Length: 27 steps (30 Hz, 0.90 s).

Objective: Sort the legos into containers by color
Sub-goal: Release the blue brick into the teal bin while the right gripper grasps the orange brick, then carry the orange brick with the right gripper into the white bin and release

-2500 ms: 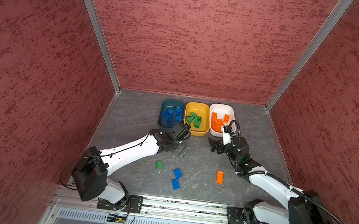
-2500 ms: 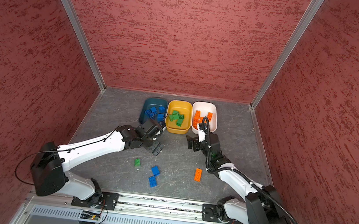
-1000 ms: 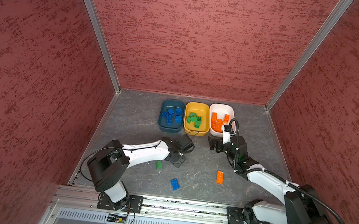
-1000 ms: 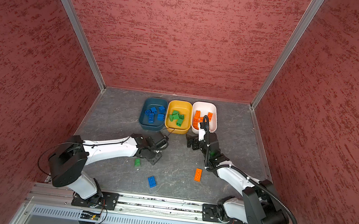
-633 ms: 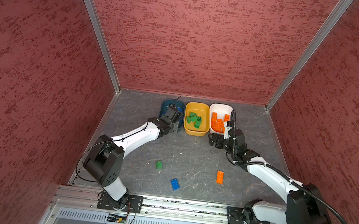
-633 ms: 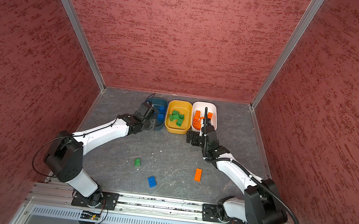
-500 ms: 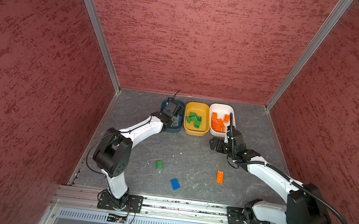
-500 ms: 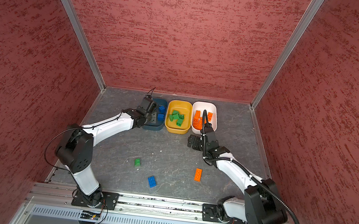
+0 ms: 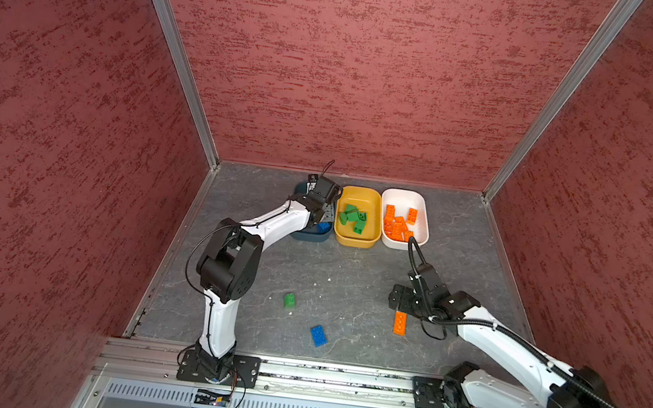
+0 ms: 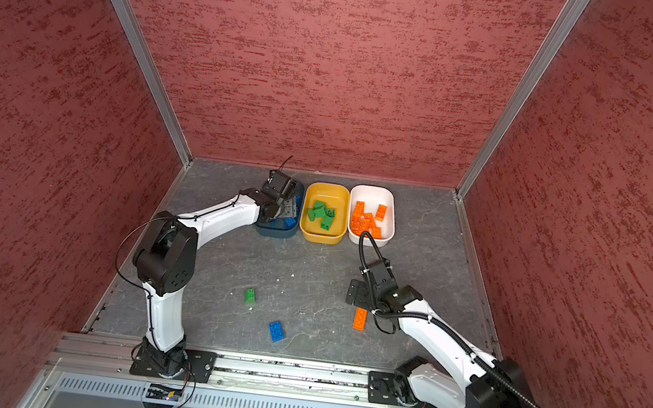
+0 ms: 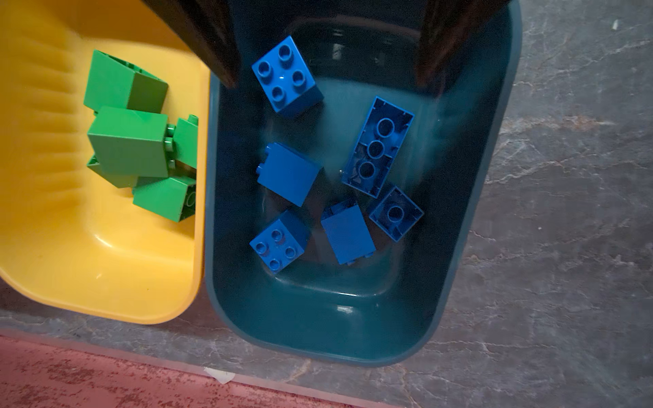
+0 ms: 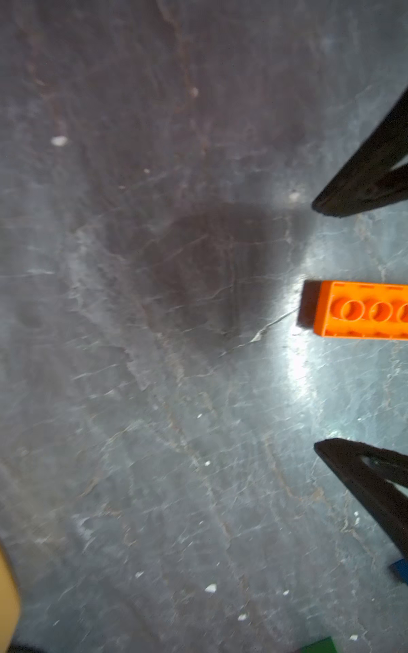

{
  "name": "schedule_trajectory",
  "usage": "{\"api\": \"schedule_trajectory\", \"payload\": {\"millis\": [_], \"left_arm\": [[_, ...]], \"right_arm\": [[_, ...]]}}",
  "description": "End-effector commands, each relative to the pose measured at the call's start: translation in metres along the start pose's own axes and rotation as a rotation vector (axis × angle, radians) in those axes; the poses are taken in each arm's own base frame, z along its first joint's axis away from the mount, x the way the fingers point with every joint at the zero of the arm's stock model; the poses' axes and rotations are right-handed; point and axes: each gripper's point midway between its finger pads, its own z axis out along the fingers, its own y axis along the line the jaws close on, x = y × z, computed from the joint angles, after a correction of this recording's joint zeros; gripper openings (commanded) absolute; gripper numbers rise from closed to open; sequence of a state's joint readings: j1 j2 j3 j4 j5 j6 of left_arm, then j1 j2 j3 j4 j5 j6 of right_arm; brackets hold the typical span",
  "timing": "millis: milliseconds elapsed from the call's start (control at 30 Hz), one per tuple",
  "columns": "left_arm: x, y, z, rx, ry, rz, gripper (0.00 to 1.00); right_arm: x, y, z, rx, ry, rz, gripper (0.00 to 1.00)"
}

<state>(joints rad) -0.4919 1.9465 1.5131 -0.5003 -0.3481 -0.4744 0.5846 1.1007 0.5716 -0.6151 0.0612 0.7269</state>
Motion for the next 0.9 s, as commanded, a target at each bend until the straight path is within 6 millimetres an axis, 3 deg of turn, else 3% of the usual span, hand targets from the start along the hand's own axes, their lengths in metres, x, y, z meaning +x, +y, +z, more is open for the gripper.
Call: {"api": "schedule_trajectory", "payload": {"millis": [0,167,300,533,733,867], "left_arm": [[-0.013,-0.014,-0.020,0.084,-0.039,-0.016,0.89],[-0.020,-0.020,-0.034,0.133,-0.077,-0.022,0.97],[-0.021,-0.021,-0.042,0.165,-0.099,-0.051,1.00],[-0.019,-0.018,-0.046,0.162,-0.097,-0.065,1.00],[-0.019,-0.016,-0.051,0.162,-0.103,-0.060,1.00],[-0.017,-0.017,-0.053,0.175,-0.105,-0.058,1.00]], "right_arm": [[0.016,-0.017,0.001,0.090,0.028,0.057,0.97],[0.038,-0.011,0.013,0.096,0.103,0.049,0.89],[0.043,-0.010,0.017,0.152,0.110,0.024,0.82],[0.049,-0.016,0.020,0.244,0.114,-0.028,0.56],[0.044,-0.011,0.020,0.215,0.087,-0.050,0.32],[0.025,-0.001,0.009,0.191,0.017,-0.100,0.25]]}}
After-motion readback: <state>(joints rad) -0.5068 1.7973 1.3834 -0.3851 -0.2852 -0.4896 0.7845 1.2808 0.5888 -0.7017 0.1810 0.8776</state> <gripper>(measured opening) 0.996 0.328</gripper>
